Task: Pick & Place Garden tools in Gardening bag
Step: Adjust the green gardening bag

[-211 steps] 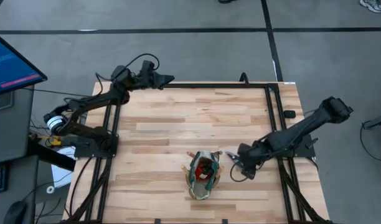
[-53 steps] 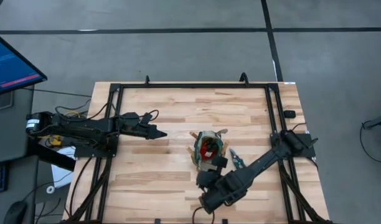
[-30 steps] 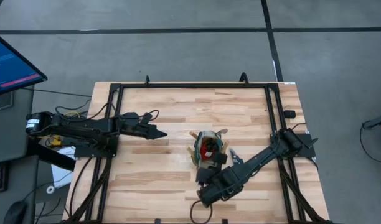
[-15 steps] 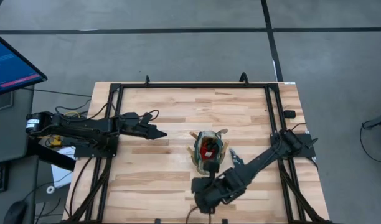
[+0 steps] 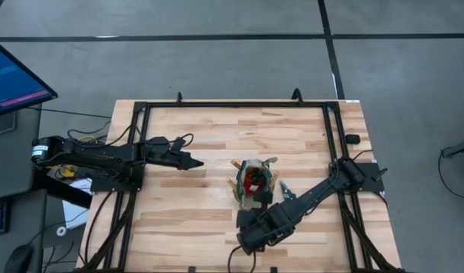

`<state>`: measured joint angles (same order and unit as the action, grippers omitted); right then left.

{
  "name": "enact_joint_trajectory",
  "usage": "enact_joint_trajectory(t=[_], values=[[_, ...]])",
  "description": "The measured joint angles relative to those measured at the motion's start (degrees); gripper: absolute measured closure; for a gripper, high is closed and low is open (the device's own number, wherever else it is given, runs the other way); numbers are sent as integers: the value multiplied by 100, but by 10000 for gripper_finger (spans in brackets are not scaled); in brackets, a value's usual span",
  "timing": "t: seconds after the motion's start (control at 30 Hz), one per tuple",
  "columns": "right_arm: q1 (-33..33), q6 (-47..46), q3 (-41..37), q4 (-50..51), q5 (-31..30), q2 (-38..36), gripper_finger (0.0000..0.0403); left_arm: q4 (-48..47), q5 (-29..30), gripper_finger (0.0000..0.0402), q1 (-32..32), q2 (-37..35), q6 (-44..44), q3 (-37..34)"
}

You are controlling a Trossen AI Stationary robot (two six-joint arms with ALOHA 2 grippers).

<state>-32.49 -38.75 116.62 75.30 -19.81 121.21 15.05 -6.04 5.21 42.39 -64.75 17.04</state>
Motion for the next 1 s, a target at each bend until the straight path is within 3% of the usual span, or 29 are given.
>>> enact_joint_trajectory(t=[0.13,0.5,0.67,1.0], values=[[84,-57,-2,415,-122,2,403,2,2,393,-2,0,0,0],[201,77,74,249,-283,-10,403,8,1,393,-1,0,1,0],[-101,333,348,-300,-85,-90,403,26,2,397,0,0,93,0],[61,209,291,28,191,376,403,41,0,393,0,0,153,0]])
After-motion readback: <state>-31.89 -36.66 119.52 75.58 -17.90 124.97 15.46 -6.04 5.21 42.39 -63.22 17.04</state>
